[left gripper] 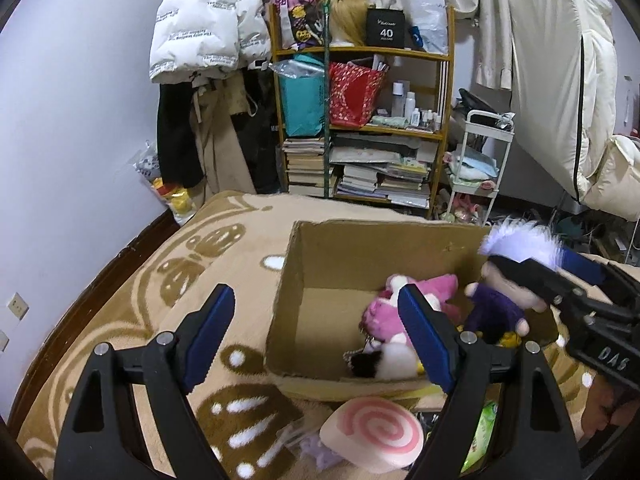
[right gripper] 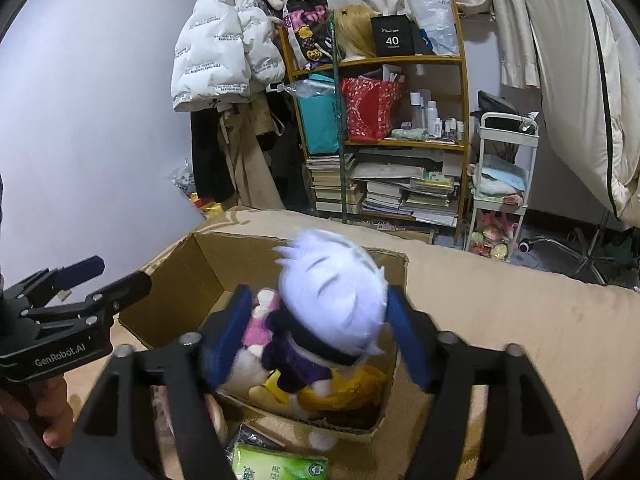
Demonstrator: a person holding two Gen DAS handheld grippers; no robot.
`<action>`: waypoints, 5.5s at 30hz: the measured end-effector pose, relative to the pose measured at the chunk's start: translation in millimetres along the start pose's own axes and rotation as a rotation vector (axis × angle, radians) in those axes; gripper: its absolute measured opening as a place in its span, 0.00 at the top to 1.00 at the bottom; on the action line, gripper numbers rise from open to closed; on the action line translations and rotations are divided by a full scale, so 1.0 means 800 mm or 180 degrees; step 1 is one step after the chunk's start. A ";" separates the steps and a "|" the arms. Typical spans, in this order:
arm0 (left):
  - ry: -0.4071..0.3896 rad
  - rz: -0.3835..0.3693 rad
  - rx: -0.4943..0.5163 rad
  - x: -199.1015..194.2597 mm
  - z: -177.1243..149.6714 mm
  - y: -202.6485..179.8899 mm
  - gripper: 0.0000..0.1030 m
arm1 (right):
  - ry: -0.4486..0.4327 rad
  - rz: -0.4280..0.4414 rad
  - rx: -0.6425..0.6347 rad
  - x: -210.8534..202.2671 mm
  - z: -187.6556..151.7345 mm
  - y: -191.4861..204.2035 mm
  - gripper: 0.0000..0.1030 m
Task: Organize soft objects
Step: 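Release the pink plush into the box with the left gripper while the right gripper releases the doll, then grasp the green tissue pack with the right gripper while the left gripper grasps the pink swirl cushion, then lift the green pack with the right gripper while the left gripper lifts the cushion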
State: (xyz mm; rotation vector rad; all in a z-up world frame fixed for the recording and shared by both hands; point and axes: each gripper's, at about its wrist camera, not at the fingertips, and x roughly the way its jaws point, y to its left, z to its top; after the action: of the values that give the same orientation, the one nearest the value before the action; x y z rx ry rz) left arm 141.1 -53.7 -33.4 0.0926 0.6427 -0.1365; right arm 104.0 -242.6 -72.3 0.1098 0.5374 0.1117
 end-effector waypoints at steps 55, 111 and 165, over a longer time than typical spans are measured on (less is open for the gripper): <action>0.1000 -0.0349 0.0762 0.005 -0.076 -0.035 0.02 | 0.1215 0.0335 0.0502 0.008 -0.090 -0.011 0.00; 0.1580 -0.0605 0.0700 0.080 -0.099 -0.036 0.53 | 0.1662 0.0461 0.0766 0.060 -0.129 -0.024 0.25; -0.0443 -0.0300 0.0166 -0.079 -0.002 0.003 0.53 | -0.0035 0.0105 0.0079 -0.063 -0.015 0.015 0.25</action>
State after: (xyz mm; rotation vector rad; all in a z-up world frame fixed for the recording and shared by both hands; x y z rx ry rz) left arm 90.6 -44.6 3.1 0.1023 0.5049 -0.2488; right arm 53.6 -236.8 -55.3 0.1433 0.5261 0.1365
